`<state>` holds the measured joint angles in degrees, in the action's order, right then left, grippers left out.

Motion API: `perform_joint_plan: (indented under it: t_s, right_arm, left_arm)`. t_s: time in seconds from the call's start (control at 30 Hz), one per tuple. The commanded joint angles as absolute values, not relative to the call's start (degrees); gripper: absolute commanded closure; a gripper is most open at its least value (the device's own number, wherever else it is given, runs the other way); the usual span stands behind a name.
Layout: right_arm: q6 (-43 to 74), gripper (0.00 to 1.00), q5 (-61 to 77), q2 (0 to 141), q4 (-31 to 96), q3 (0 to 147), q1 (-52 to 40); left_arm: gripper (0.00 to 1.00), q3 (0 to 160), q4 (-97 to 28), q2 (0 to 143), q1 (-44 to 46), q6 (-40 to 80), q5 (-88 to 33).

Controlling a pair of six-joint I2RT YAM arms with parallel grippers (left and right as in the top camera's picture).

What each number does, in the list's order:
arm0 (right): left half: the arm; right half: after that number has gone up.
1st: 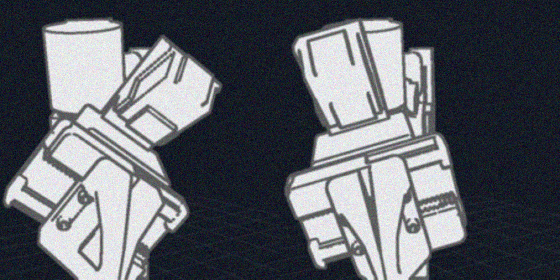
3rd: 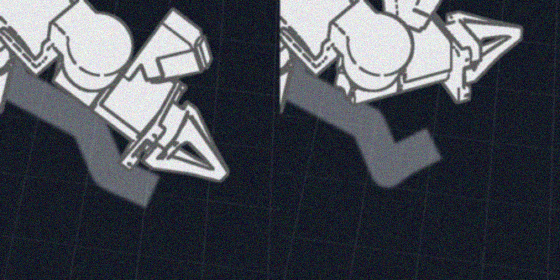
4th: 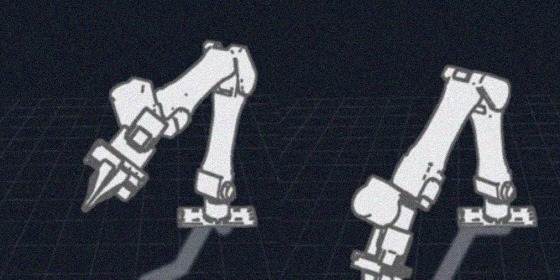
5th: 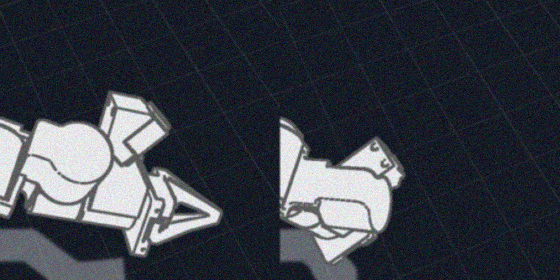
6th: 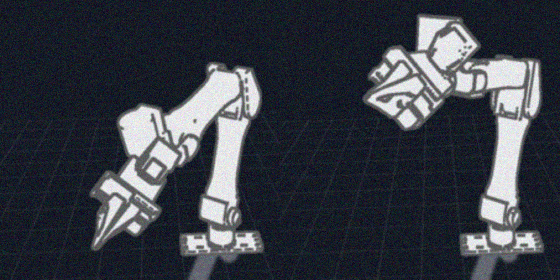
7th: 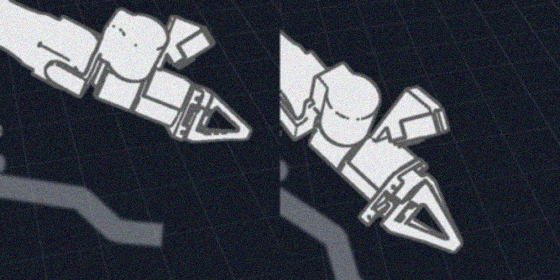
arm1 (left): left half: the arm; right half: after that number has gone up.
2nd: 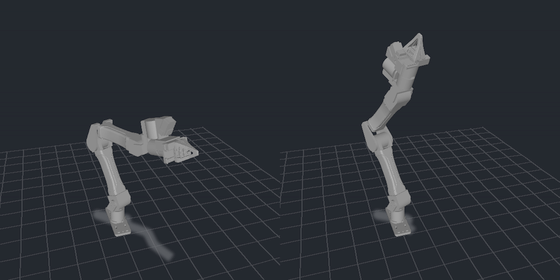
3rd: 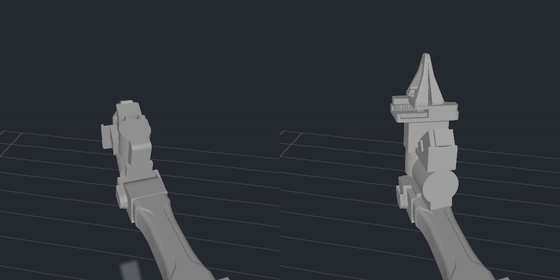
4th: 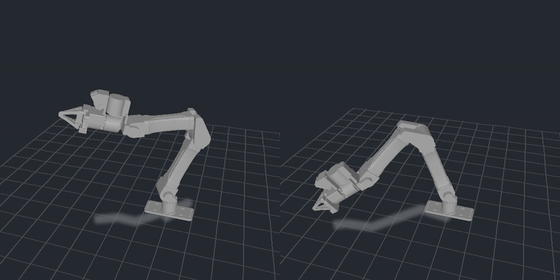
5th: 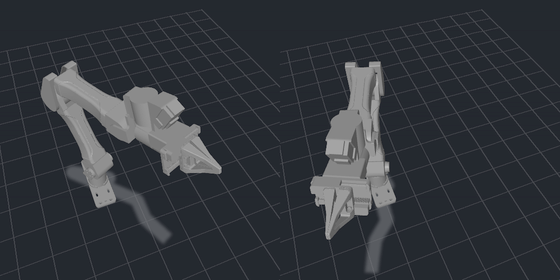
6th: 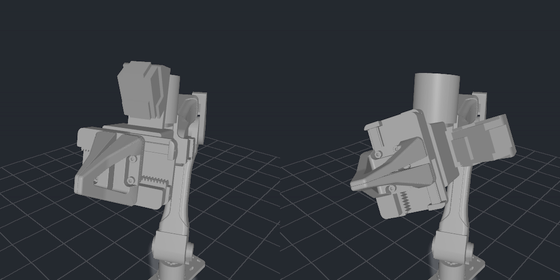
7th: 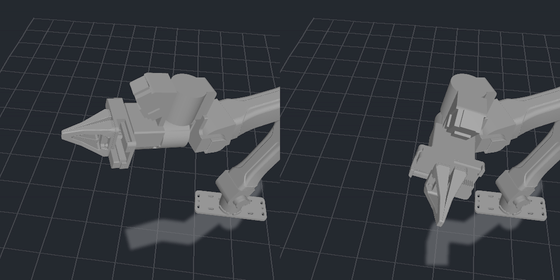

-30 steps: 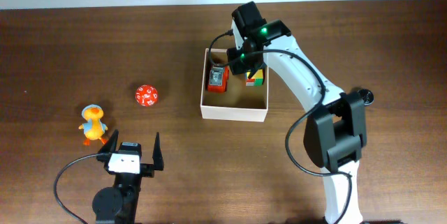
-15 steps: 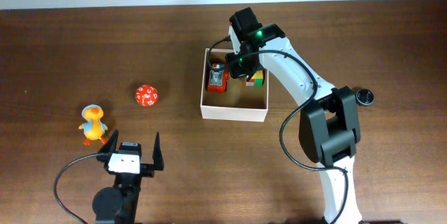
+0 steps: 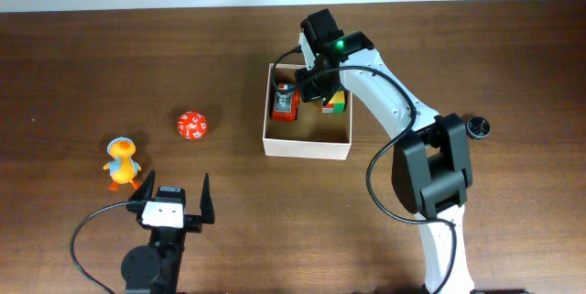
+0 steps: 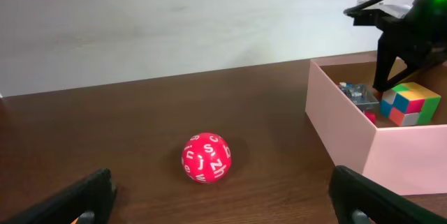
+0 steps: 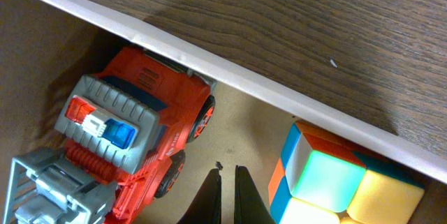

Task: Pack container
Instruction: 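Open the right gripper to release the cube and raise it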

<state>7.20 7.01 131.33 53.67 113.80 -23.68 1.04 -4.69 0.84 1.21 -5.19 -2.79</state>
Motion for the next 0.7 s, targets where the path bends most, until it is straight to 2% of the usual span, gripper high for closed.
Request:
perform_joint_plan:
  t_s: [0.0,0.67]
  right_arm:
    - [6.15,0.96,6.81,133.29,53.49,114.54,-23.88]
    - [5.96,0.96,-1.17,135.28,52.88,114.54,-23.16]
  left_arm:
    - [0.01,0.67,-4.73,0.40,1.32,-6.33,-2.79]
    - [0.01,0.67,-4.73,0.40,1.32,-6.33,-2.76]
